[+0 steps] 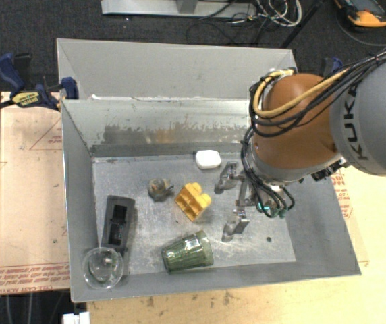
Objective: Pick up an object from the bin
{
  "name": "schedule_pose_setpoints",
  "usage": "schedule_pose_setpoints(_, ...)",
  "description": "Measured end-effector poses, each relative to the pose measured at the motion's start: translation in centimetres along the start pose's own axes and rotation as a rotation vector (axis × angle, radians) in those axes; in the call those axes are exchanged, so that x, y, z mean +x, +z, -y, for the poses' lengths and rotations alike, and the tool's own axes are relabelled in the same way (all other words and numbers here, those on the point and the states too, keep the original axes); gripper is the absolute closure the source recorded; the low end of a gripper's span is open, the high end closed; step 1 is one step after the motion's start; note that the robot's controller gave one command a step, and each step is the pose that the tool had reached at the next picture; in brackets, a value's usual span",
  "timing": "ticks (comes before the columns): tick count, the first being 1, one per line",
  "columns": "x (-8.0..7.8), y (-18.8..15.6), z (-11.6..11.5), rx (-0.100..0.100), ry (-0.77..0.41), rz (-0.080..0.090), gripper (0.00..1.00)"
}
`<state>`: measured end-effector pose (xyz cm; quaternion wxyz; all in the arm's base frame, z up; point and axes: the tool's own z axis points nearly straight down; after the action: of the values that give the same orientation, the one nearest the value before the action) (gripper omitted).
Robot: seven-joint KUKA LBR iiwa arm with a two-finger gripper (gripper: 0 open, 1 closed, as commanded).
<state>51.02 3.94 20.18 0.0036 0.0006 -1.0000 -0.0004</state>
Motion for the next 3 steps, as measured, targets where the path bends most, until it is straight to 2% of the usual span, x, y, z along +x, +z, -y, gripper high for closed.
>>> schedule_pose_setpoints(1, -0.2, -0.4, 0.0, 0.0, 0.001, 0.008, 0.0)
schedule_pose_setpoints(2, 0.6, 3.2, -1.6, 0.001, -0.128, 0.011, 0.0)
schedule_pose_setpoints(3, 2.2, 7.0, -5.1, 0.001, -0.387, 0.008, 0.0)
